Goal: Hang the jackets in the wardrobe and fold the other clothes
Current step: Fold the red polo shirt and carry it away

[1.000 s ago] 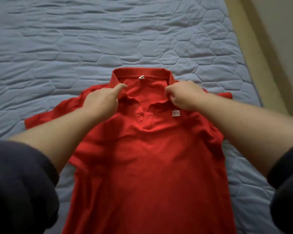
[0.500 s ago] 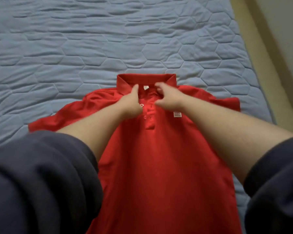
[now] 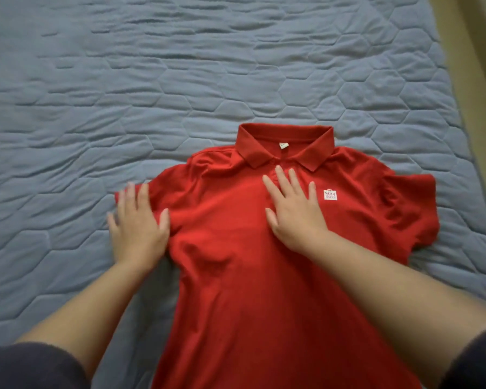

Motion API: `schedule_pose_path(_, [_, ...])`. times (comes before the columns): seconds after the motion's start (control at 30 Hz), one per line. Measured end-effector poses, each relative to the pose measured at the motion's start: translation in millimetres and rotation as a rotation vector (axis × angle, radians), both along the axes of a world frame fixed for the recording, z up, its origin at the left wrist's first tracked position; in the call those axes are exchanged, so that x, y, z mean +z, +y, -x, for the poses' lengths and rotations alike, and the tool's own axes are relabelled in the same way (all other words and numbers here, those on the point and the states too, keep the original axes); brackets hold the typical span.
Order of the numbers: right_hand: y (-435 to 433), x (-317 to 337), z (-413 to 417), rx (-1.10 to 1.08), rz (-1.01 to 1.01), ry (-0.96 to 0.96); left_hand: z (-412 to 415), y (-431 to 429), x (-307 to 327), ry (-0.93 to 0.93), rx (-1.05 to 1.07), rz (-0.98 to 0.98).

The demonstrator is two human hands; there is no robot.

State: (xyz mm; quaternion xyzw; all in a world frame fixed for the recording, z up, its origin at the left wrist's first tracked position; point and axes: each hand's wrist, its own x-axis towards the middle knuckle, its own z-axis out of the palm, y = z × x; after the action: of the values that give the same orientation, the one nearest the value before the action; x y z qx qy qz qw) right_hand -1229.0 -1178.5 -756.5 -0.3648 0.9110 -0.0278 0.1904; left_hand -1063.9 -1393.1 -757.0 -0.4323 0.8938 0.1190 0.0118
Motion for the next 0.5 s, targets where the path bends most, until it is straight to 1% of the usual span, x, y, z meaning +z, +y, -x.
schedule_pose_path(0.03, [-10,2,-10,0.048,0.021,-0.019,-5,-13,2,0.023,0.199,-0.092])
schedule_pose_path(0.07, [-21,3,-21,0.083,0.024,-0.077,-9,-24,3,0.084,0.405,-0.227])
schedule_pose_path(0.1, [-30,3,-31,0.105,0.005,-0.162,-10,-33,5,0.184,0.600,-0.418])
schedule_pose_path(0.13, [-38,2,-39,0.122,-0.042,-0.246,-8,-39,7,0.315,0.749,-0.664])
schedule_pose_path(0.17, [-43,1,-45,0.132,-0.094,-0.309,-6,-43,11,0.396,0.841,-0.896])
schedule_pose_path(0.2, [-45,1,-48,0.122,-0.114,-0.348,-4,-44,15,0.419,0.847,-1.018])
schedule_pose_path(0.23, [-45,3,-48,0.082,-0.076,-0.372,-1,-45,18,0.440,0.776,-1.028])
schedule_pose_path(0.3, [-35,14,-39,-0.061,0.120,-0.353,12,-32,34,0.511,0.474,-0.842])
schedule_pose_path(0.33, [-24,20,-30,-0.134,0.209,-0.287,21,-18,47,0.553,0.285,-0.809])
schedule_pose_path(0.37, [-9,27,-21,-0.204,0.256,-0.196,31,2,62,0.568,0.094,-0.852])
schedule_pose_path(0.4, [11,33,-10,-0.281,0.268,-0.100,38,24,73,0.562,-0.099,-0.923])
schedule_pose_path(0.43, [34,39,3,-0.371,0.252,-0.014,43,43,81,0.549,-0.255,-0.901])
schedule_pose_path(0.47, [61,42,16,-0.469,0.220,0.051,47,58,84,0.562,-0.347,-0.799])
schedule_pose_path(0.5, [89,45,27,-0.567,0.175,0.090,50,68,81,0.590,-0.370,-0.663])
